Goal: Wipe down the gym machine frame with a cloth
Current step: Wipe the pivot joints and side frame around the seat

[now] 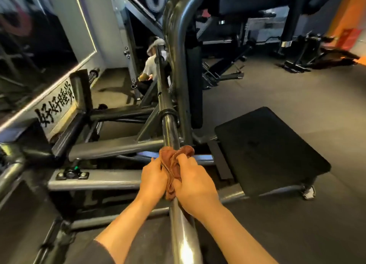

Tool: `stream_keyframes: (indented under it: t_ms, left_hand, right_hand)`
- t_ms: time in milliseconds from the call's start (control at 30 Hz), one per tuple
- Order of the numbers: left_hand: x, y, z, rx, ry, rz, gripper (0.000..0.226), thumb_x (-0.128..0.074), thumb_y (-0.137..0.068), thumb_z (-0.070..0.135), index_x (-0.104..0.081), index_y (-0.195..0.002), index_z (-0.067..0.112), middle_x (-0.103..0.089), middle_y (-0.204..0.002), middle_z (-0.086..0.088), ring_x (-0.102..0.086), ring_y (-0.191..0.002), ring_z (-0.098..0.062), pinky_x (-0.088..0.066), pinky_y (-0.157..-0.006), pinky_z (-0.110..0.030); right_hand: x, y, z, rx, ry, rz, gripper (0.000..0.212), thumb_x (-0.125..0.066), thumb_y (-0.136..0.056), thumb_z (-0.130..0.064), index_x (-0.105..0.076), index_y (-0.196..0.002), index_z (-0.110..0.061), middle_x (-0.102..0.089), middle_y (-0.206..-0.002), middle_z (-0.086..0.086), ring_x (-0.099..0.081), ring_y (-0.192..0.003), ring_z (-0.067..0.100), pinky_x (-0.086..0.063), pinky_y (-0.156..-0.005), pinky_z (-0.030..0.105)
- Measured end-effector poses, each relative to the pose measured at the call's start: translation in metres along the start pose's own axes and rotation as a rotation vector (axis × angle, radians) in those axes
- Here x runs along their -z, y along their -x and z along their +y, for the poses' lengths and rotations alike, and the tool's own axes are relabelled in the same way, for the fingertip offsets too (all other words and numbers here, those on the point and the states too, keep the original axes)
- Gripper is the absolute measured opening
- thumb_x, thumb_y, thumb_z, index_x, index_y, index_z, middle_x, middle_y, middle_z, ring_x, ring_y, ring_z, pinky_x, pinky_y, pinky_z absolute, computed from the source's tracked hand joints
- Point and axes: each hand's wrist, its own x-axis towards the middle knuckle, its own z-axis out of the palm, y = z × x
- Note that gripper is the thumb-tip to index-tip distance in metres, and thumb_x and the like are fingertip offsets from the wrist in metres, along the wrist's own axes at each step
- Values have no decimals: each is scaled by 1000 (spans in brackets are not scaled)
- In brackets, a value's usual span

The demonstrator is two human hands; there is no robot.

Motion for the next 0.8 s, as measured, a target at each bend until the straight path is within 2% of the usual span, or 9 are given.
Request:
stream_keyframes:
  t_ms: [67, 100, 200, 300, 433, 500, 567, 667, 800]
  left_hand:
    - [-2, 1, 5, 9, 56, 38, 36, -52, -99, 28, -61, -64, 23, -60, -60, 7, -53, -58, -6, -39, -54, -11]
    - [-6, 0, 8, 5, 69, 61, 33, -54, -98, 30, -65, -66, 26, -63, -60, 6, -57, -60, -7, -44, -58, -16]
    - [-16, -4, 12, -39, -21, 170, 16, -60, -94, 29, -74, -99, 35, -74, -86, 9, -66, -82, -7, -52, -79, -30]
    - [-20, -8, 20, -62, -115, 309, 18, -68, -89, 26, -75, -105, 30, -75, -94, 8, -67, -90, -9, -52, -86, -34]
    - [-24, -7, 26, -36, -202, 351, 21, -72, -84, 27, -74, -105, 29, -74, -93, 13, -67, -91, -4, -50, -85, -22]
    - [-26, -5, 33, -19, -206, 365, 18, -69, -86, 27, -72, -103, 33, -71, -86, 20, -66, -85, 2, -42, -75, -5]
    - [-27, -3, 38, 11, -255, 378, 19, -64, -90, 27, -69, -107, 35, -65, -83, 23, -60, -75, 10, -36, -68, 0]
    - [-32, -4, 46, 72, -346, 402, 25, -58, -93, 28, -66, -116, 34, -72, -100, 14, -64, -91, -2, -37, -74, -10]
    - [-52, -10, 56, 251, -398, 516, 25, -57, -92, 38, -66, -116, 32, -72, -105, 9, -65, -99, -11, -49, -88, -28]
  right_hand:
    - [-2, -3, 11, 26, -105, 13, 29, -50, -93, -24, -41, -121, -24, -49, -118, 3, -54, -102, 27, -49, -86, 45]
    - [-2, -7, 19, 35, -167, 21, 27, -50, -93, -23, -42, -119, -25, -50, -115, 1, -55, -100, 25, -50, -86, 46]
    - [-4, -20, 40, -15, -329, -9, 22, -50, -92, -21, -45, -112, -28, -55, -109, -1, -58, -96, 21, -51, -86, 46]
    - [-5, -34, 61, -28, -429, -54, 17, -47, -91, -23, -49, -107, -29, -60, -99, 0, -60, -90, 19, -53, -84, 47]
    - [-2, -59, 71, -4, -412, -137, 11, -48, -97, -19, -51, -100, -29, -61, -94, 0, -61, -85, 15, -54, -82, 39]
    - [0, -72, 67, 44, -445, -98, 10, -49, -97, -18, -52, -95, -28, -61, -92, 1, -61, -83, 17, -54, -79, 41]
    - [-4, -82, 62, 80, -478, -59, 6, -49, -97, -21, -53, -95, -25, -61, -91, 2, -62, -80, 17, -55, -76, 44]
    - [-6, -97, 61, 178, -491, -37, 6, -48, -95, -28, -52, -95, -24, -60, -89, 4, -61, -77, 19, -53, -73, 47]
    - [11, -110, 81, 247, -490, -245, 12, -54, -95, -16, -51, -96, -28, -62, -94, 2, -62, -85, 18, -54, -78, 42]
